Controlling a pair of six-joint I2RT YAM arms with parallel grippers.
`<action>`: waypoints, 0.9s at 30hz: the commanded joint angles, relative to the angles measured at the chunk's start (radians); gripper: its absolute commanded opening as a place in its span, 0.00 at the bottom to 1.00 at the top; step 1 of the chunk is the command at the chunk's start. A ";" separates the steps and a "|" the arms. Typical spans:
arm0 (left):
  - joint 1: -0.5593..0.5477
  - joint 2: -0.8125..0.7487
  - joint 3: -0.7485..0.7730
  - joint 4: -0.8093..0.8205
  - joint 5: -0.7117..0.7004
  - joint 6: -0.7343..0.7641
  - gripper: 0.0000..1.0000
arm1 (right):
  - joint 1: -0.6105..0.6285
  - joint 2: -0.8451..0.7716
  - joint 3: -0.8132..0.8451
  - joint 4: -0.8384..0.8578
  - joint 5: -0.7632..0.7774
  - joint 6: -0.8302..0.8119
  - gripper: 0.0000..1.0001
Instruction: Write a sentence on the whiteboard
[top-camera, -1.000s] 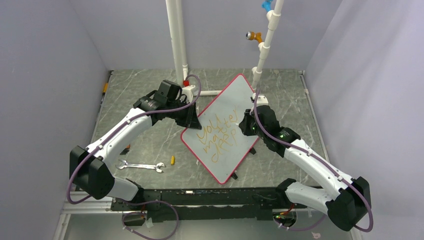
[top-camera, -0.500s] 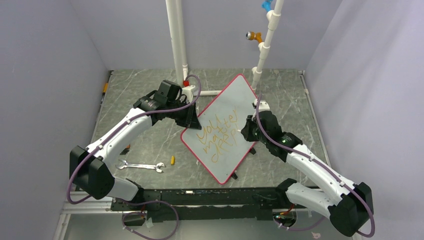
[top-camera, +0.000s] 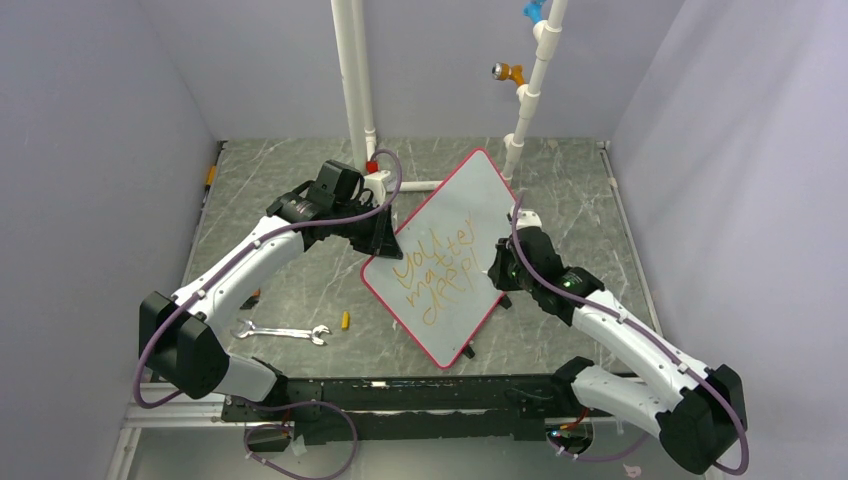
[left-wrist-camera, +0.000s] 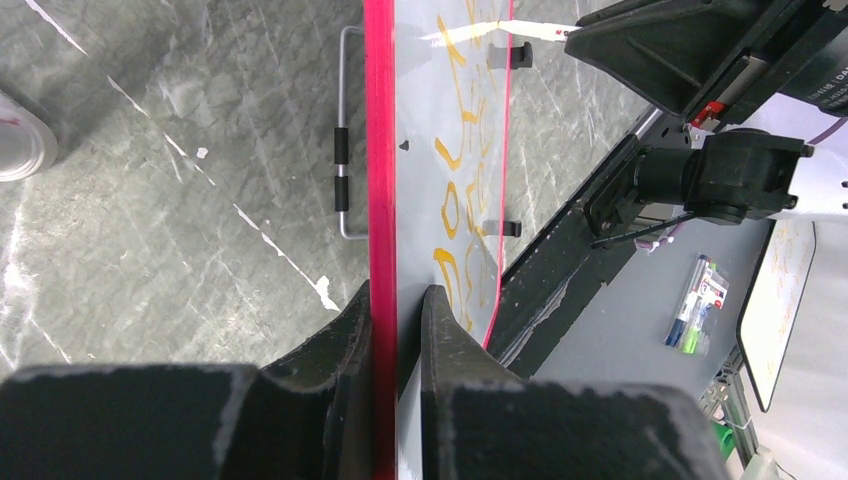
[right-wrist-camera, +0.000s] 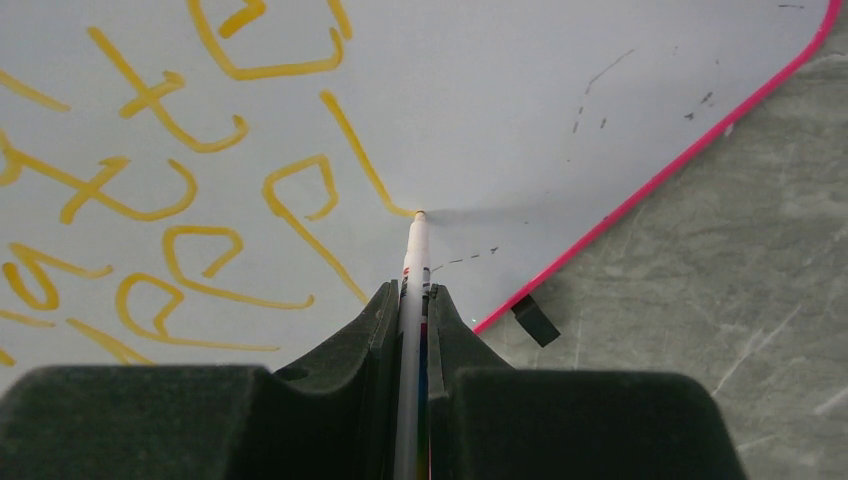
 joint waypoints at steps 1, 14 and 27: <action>0.023 -0.012 0.011 -0.002 -0.265 0.108 0.00 | 0.001 0.046 0.048 -0.012 0.035 0.001 0.00; 0.021 -0.007 0.012 0.000 -0.258 0.107 0.00 | 0.001 0.065 0.164 0.007 0.095 -0.043 0.00; 0.021 -0.015 0.012 -0.002 -0.260 0.108 0.00 | -0.040 0.059 0.142 0.069 0.082 -0.034 0.00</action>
